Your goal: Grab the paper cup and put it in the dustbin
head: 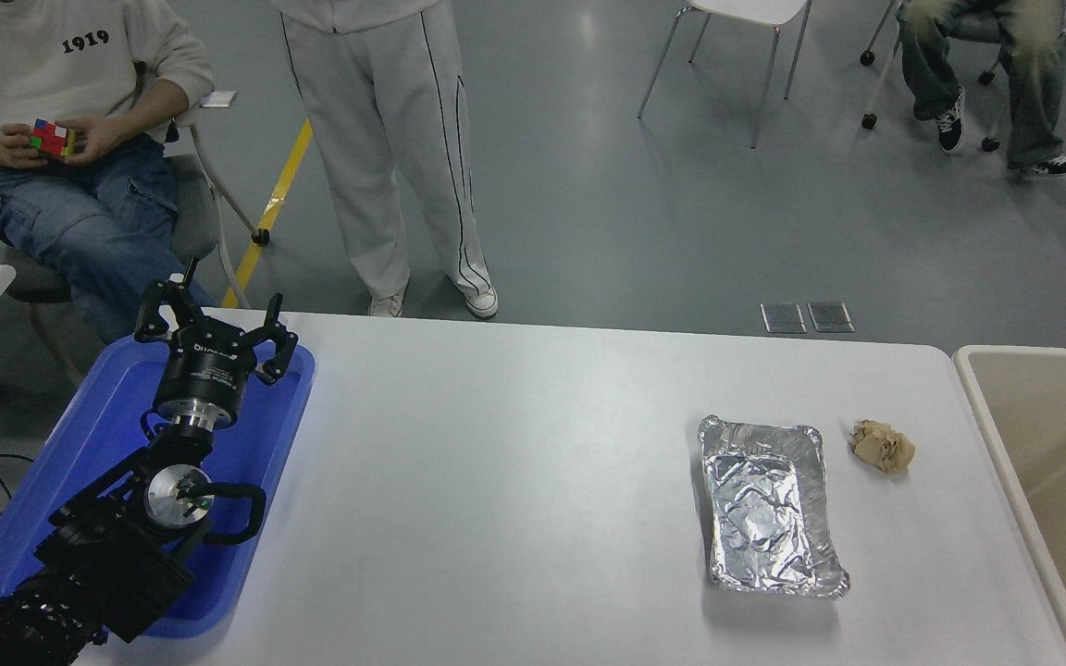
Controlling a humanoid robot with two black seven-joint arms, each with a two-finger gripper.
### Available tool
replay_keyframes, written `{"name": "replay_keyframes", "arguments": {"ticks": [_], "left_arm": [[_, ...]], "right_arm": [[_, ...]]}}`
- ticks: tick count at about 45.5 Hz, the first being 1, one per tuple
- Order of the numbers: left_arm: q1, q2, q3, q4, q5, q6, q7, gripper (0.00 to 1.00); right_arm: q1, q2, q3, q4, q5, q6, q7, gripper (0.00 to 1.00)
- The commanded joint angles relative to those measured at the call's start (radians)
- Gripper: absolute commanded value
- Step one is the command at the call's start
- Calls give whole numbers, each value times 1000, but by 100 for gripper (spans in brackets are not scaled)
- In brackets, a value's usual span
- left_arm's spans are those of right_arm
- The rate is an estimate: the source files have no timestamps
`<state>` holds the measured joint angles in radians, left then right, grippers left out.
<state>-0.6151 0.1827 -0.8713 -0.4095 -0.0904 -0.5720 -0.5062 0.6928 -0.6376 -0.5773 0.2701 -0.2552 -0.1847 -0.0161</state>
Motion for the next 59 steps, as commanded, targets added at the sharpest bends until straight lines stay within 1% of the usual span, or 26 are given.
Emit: {"name": "replay_keyframes", "arguments": {"ticks": [1, 20, 26, 30, 43, 50, 55, 59], "left_arm": [[0, 0, 0, 0, 0, 0, 0, 100], [0, 1, 0, 0, 0, 0, 0, 100], [0, 0, 0, 0, 0, 0, 0, 100], [0, 0, 0, 0, 0, 0, 0, 100], [-2, 0, 0, 0, 0, 0, 0, 100], [-2, 0, 0, 0, 0, 0, 0, 100], [0, 0, 0, 0, 0, 0, 0, 100], [-2, 1, 0, 0, 0, 0, 0, 100]], "right_arm": [[10, -2, 42, 11, -1, -4, 1, 97], [51, -33, 100, 72, -10, -1, 1, 97], [89, -80, 99, 148, -12, -1, -1, 97], [128, -140, 97, 245, -9, -1, 1, 97], [221, -234, 70, 455, -16, 24, 1, 99], [323, -272, -33, 576, -18, 45, 1, 99], [441, -290, -176, 675, -18, 56, 1, 100], [545, -286, -297, 716, -16, 97, 1, 100]]}}
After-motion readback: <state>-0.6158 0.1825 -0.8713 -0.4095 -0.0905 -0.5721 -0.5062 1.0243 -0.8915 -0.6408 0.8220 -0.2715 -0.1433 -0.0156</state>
